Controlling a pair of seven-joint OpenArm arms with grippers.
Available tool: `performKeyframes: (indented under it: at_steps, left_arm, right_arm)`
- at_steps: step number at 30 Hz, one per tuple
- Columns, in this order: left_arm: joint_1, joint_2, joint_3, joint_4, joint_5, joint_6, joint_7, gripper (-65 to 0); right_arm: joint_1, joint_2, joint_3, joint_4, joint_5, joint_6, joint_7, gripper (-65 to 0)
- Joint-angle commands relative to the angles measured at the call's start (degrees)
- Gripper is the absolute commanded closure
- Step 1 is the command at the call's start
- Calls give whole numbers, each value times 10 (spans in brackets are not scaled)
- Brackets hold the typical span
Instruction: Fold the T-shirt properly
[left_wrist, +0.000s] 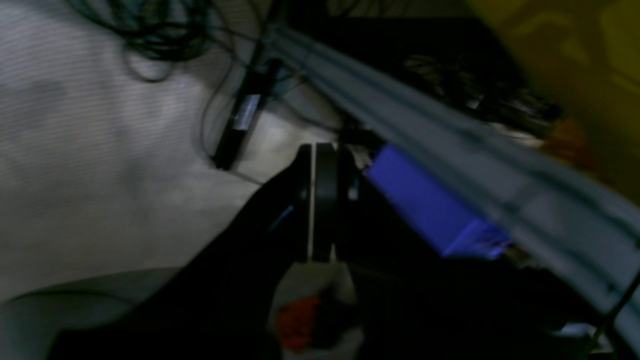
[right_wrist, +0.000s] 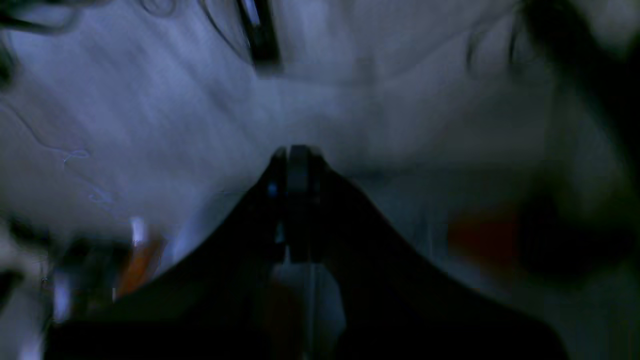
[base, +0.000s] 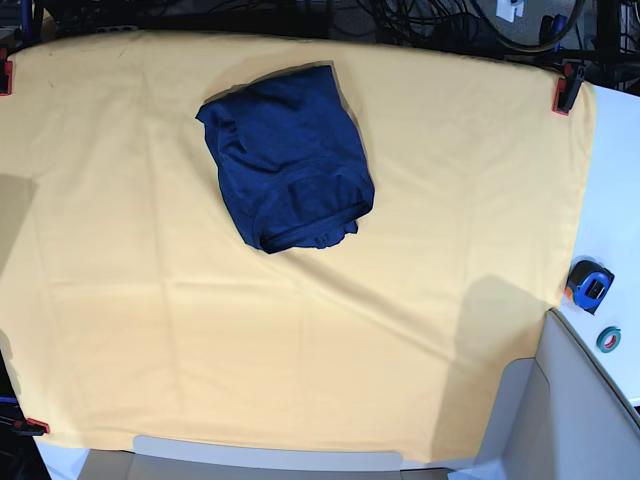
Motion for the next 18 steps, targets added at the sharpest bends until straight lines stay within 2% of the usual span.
performKeyframes:
  at_steps: [1,3,5,8,12,14,16,18]
  left_arm:
    - [-9,-9,-4,-29,5,0,-8,0]
    - [-56,-12,8,-108,41,0,-21,0]
    - [-108,-13,31,-195,95,0,-58,0]
    - [-169,-10,80,-320,165,0,-181,0]
    - [-226,-12,212,-438,211,0,-348,0]
    - [-245,-11,258,-488,217,0,-397,0]
    - [-268,-7,296,-537,219,1,-436,0]
    - [-290,5,345,-582,219,14,-468,0]
  right_arm:
    - [5,-2,0,-21,4,7,5,0]
    - [54,-2,0,-81,-12,7,5,0]
    - [111,-2,0,-150,-34,7,11,0]
    - [192,-2,-1,-262,-69,7,67,0]
    - [315,-5,-18,-445,-142,5,182,0]
    - [372,-6,-19,-533,-175,-25,217,0]
    - [422,-6,-19,-607,-203,-83,254,0]
    - [454,-3,-19,-648,-226,-126,298,0]
